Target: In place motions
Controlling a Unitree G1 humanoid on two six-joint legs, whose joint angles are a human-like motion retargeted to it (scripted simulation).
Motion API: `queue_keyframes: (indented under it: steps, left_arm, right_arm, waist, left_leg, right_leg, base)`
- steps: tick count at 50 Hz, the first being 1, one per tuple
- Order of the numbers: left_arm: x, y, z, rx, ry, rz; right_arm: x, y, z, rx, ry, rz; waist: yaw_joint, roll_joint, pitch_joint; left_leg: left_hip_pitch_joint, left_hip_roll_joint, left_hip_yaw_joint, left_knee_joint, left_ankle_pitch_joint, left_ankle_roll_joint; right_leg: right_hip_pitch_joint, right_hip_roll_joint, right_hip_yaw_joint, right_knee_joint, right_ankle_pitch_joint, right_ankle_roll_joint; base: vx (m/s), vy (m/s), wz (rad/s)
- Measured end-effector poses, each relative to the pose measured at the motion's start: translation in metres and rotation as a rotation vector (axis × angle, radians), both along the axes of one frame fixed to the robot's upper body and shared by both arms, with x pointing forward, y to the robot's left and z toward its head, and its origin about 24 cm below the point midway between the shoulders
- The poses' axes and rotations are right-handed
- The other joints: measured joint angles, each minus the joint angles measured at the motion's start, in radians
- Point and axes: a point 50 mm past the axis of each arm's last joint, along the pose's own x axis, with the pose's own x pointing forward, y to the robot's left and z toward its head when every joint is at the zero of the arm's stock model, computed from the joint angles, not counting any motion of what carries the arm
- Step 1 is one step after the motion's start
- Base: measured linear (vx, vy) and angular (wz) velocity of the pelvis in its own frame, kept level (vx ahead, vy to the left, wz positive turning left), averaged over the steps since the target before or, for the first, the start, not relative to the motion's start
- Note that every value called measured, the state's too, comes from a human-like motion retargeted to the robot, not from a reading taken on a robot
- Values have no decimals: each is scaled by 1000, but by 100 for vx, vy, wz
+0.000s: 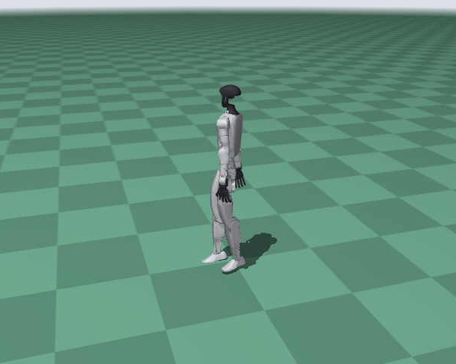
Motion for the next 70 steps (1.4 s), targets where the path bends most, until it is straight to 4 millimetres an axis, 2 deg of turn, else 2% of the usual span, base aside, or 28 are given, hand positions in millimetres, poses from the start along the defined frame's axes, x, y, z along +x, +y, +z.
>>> queue_keyframes:
  steps: [5, 9, 18, 25, 30, 37, 50, 58, 70]
  left_arm:
    - [8, 11, 1, 39, -22, 27]
    - [8, 18, 1, 68, -32, 52]
    - [-15, 20, 3, 124, 6, 146]
    - [-35, 4, 4, 139, 29, 315]
    - [-41, -8, 4, 154, 32, 431]
    - [-31, -11, 3, 153, 4, 446]
    - [-16, 3, 2, 145, -38, 318]
    - [-17, 1, 2, 143, -25, 348]
    - [-15, 1, 2, 149, -17, 283]
  right_arm:
    - [-14, -1, 1, -9, 24, -52]
    - [-11, -3, 1, -9, 11, -39]
    - [31, 1, 0, 35, -112, -19]
    - [69, 20, 0, 126, -239, -4]
    - [78, 33, 0, 192, -271, 19]
    - [69, 36, -1, 221, -244, 43]
    - [34, 20, -3, 141, -137, 30]
    - [19, 12, -2, 91, -101, -15]
    - [-11, 11, -2, 64, -14, -80]
  waist:
    - [73, 7, -3]
    - [101, 14, -10]
    - [125, 6, -36]
    - [164, 2, -40]
    - [172, 5, -38]
    - [202, -8, -25]
    - [209, -1, -41]
    - [218, 14, -42]
    - [248, 22, -37]
  left_leg:
    - [-40, -7, -144, -7, 39, 14]
    - [-70, -15, -248, -20, 74, 19]
    - [-128, -54, -419, -30, 129, 19]
    - [-152, -54, -456, -27, 153, 16]
    - [-159, -50, -480, -22, 160, 14]
    - [-153, -60, -515, -15, 157, 15]
    - [-164, -69, -564, -14, 165, 14]
    - [-166, -68, -556, -11, 159, 13]
    - [-163, -68, -543, -7, 152, 11]
  right_leg:
    - [22, -22, -67, 3, -42, -41]
    - [36, -42, -133, 3, -69, -56]
    - [55, -93, -265, -4, -105, -69]
    - [52, -98, -298, 8, -117, -73]
    - [65, -94, -313, 1, -116, -72]
    - [93, -102, -347, -5, -127, -77]
    - [117, -102, -386, -15, -144, -84]
    - [114, -100, -380, -15, -144, -88]
    - [116, -98, -369, -16, -143, -95]
  base:
    - [0, -1, 148]
    - [-2, 0, 136]
    - [-3, 2, 100]
    - [-3, -2, 33]
    - [0, -3, 26]
    - [1, -2, 24]
    - [1, 1, 16]
    - [5, 3, -5]
    - [9, 7, -4]
